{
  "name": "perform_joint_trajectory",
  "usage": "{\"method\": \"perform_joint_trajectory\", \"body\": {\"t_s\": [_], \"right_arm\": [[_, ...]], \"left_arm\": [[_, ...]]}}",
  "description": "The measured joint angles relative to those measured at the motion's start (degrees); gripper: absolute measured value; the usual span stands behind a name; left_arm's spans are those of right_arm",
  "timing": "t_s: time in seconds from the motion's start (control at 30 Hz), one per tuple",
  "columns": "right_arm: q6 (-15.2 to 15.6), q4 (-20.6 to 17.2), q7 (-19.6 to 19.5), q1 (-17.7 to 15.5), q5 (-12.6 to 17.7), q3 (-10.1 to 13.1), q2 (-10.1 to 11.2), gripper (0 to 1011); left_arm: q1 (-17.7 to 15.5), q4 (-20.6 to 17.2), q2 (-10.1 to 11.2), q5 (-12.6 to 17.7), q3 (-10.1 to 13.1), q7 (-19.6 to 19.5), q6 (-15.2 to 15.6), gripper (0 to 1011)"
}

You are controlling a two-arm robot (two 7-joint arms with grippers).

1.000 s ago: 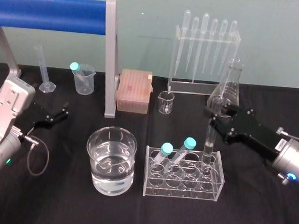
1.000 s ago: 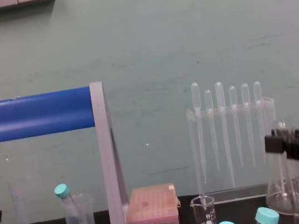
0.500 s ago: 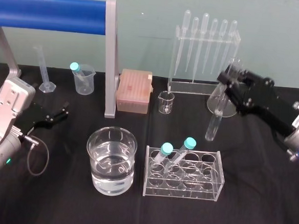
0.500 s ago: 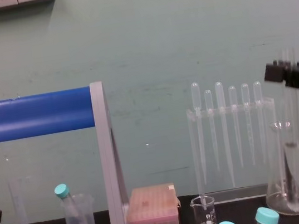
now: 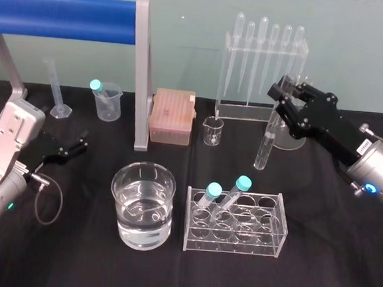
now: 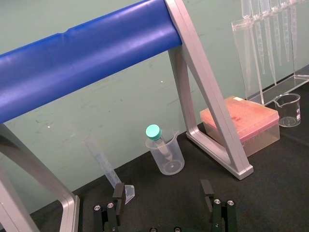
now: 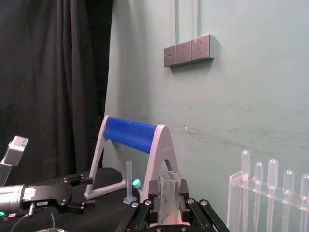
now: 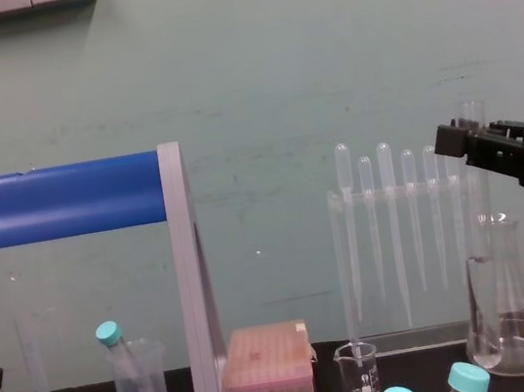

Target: Hold the test tube with one hand and immerse one end into the beaker, then return it to the test tube rack.

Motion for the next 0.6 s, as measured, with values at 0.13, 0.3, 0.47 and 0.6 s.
{"method": "perform_joint_trajectory", "body": {"t_s": [0.13,0.3,0.47,0.6], "right_arm": [[-0.02,-0.05,-0.01,-0.02,0.01,0.05,0.04,251],[-0.06,-0.16,0.00,-0.12,0.09,0.15,0.08,251],[-0.10,-0.24,0.01,-0.18,0.14,0.21,0.11,251],[-0.12,-0.30,0.02,-0.20,0.17,0.23,0.12,251]], "left_arm": [[0.00,0.00,0.00,0.00,0.00,0.00,0.00,1000],[0.00,0.00,0.00,0.00,0.00,0.00,0.00,1000],[0.00,0.00,0.00,0.00,0.00,0.00,0.01,1000],[0.00,0.00,0.00,0.00,0.00,0.00,0.00,1000]]}}
